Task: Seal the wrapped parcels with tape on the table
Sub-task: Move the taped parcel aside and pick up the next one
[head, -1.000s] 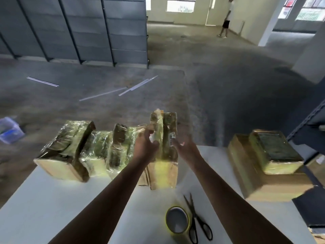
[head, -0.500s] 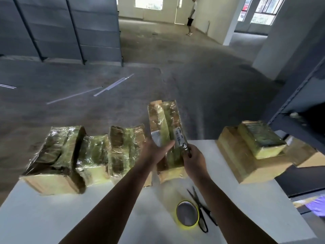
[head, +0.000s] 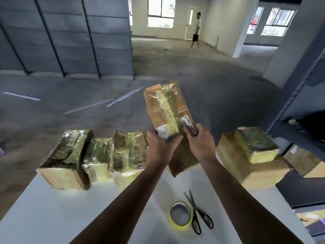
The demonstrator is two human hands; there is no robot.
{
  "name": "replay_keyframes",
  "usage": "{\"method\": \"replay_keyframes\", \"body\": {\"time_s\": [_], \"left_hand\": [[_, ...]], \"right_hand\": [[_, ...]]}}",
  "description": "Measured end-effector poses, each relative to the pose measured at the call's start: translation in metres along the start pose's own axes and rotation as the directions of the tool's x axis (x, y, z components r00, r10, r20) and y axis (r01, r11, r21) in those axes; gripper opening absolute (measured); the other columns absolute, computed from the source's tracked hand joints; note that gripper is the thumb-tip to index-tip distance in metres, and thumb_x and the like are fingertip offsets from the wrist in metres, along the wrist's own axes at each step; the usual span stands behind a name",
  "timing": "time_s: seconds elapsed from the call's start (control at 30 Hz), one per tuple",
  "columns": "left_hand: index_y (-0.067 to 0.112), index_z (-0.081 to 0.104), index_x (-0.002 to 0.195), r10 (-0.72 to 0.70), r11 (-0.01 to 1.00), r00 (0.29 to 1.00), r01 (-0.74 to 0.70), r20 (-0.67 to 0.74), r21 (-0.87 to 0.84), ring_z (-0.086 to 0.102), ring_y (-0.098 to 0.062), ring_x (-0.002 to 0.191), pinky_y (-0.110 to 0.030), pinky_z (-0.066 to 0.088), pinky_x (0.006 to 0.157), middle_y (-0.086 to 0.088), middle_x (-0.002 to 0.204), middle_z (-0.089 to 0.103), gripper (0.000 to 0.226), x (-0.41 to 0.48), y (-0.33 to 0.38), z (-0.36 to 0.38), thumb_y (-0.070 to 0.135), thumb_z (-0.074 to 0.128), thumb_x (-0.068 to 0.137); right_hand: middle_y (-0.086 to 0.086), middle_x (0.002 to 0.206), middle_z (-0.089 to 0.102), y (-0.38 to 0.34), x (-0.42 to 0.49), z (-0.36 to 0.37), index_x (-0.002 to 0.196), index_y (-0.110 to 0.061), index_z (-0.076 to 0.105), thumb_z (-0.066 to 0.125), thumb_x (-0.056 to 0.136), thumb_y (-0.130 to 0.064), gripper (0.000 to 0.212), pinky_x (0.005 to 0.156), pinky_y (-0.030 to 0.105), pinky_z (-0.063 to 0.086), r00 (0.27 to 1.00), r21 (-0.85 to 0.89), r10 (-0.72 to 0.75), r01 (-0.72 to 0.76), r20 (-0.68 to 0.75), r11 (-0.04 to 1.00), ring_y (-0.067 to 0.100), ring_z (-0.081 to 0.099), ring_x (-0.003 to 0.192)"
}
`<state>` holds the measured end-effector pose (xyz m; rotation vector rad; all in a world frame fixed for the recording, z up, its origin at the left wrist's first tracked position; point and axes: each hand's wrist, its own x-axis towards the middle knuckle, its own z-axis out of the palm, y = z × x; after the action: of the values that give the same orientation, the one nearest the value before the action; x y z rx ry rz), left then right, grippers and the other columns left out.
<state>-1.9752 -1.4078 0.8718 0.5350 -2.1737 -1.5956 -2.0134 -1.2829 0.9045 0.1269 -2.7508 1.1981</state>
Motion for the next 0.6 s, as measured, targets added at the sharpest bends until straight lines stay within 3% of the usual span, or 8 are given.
{"method": "replay_keyframes", "body": {"time_s": [0.07,0.1,0.2,0.27,0.37,0.43,0.53,0.6], "left_hand": [[0.012,0.054,0.108,-0.004,1.0,0.999,0.005,0.036,-0.028,0.068,-0.023,0.088,-0.041,0.06,0.067,-0.008,0.102,0.064,0.092,0.0,-0.001,-0.005,0.076,0.078,0.047],[0.016,0.053,0.107,-0.001,0.999,0.999,0.003,0.047,-0.053,0.068,-0.024,0.088,-0.045,0.06,0.067,-0.007,0.101,0.064,0.087,-0.003,0.003,-0.012,0.077,0.077,0.049],[0.014,0.043,0.117,0.034,0.983,0.999,-0.037,-0.022,-0.18,0.067,-0.014,0.09,-0.035,0.06,0.068,-0.003,0.109,0.058,0.064,-0.019,0.031,-0.037,0.048,0.078,0.075],[0.013,0.038,0.127,0.084,0.977,0.986,-0.11,-0.144,-0.185,0.066,-0.008,0.092,-0.027,0.058,0.068,0.0,0.117,0.055,0.064,-0.019,0.043,-0.062,0.036,0.076,0.081],[0.02,0.043,0.132,0.183,0.973,0.946,-0.213,-0.269,-0.086,0.059,-0.015,0.111,-0.035,0.055,0.087,-0.001,0.129,0.049,0.07,-0.024,0.058,-0.099,0.05,0.074,0.076],[0.026,0.059,0.113,0.222,0.974,0.931,-0.228,-0.289,0.012,0.06,-0.015,0.109,-0.039,0.051,0.094,0.0,0.119,0.057,0.052,-0.031,0.062,-0.117,0.059,0.068,0.073],[0.026,0.061,0.086,0.23,0.972,0.914,-0.232,-0.335,0.033,0.062,-0.011,0.078,-0.035,0.052,0.077,0.004,0.084,0.065,0.029,-0.045,0.06,-0.133,0.052,0.069,0.078],[0.023,0.059,0.083,0.222,0.973,0.902,-0.228,-0.371,0.028,0.057,-0.006,0.069,-0.027,0.048,0.07,0.004,0.077,0.062,0.022,-0.056,0.053,-0.142,0.041,0.07,0.083]], "right_hand": [[0.008,0.111,0.062,0.002,0.0,-0.012,0.118,-0.012,0.054,0.046,0.096,-0.05,0.044,0.077,0.029,0.037,0.999,-0.028,-0.051,0.051,-0.001,0.998,0.029,0.058,0.106],[0.008,0.109,0.062,0.001,-0.001,-0.019,0.116,-0.013,0.054,0.045,0.096,-0.05,0.043,0.077,0.03,0.036,0.997,-0.035,-0.072,0.072,0.005,0.997,0.03,0.057,0.105],[0.004,0.099,0.06,0.0,-0.004,-0.036,0.109,-0.018,0.053,0.046,0.096,-0.049,0.034,0.078,0.035,0.041,0.988,-0.049,-0.151,0.153,0.037,0.987,0.027,0.057,0.099],[-0.003,0.09,0.057,-0.001,-0.005,-0.047,0.104,-0.021,0.053,0.049,0.095,-0.048,0.029,0.075,0.034,0.042,0.971,-0.04,-0.229,0.232,0.065,0.972,0.022,0.056,0.091],[-0.008,0.079,0.056,-0.003,-0.002,-0.061,0.096,-0.025,0.055,0.056,0.092,-0.045,0.02,0.065,0.03,0.036,0.931,0.003,-0.338,0.341,0.139,0.94,0.017,0.054,0.08],[-0.008,0.074,0.057,-0.007,0.001,-0.068,0.087,-0.025,0.054,0.057,0.091,-0.044,0.02,0.059,0.031,0.038,0.894,0.011,-0.399,0.406,0.205,0.914,0.016,0.054,0.073],[-0.002,0.074,0.061,-0.017,0.001,-0.071,0.084,-0.021,0.059,0.058,0.092,-0.04,0.021,0.061,0.028,0.043,0.821,0.019,-0.461,0.484,0.336,0.875,0.014,0.056,0.069],[0.0,0.071,0.058,-0.026,-0.003,-0.07,0.083,-0.015,0.06,0.058,0.094,-0.032,0.02,0.053,0.013,0.034,0.766,0.034,-0.493,0.528,0.413,0.849,0.01,0.051,0.064]]}}
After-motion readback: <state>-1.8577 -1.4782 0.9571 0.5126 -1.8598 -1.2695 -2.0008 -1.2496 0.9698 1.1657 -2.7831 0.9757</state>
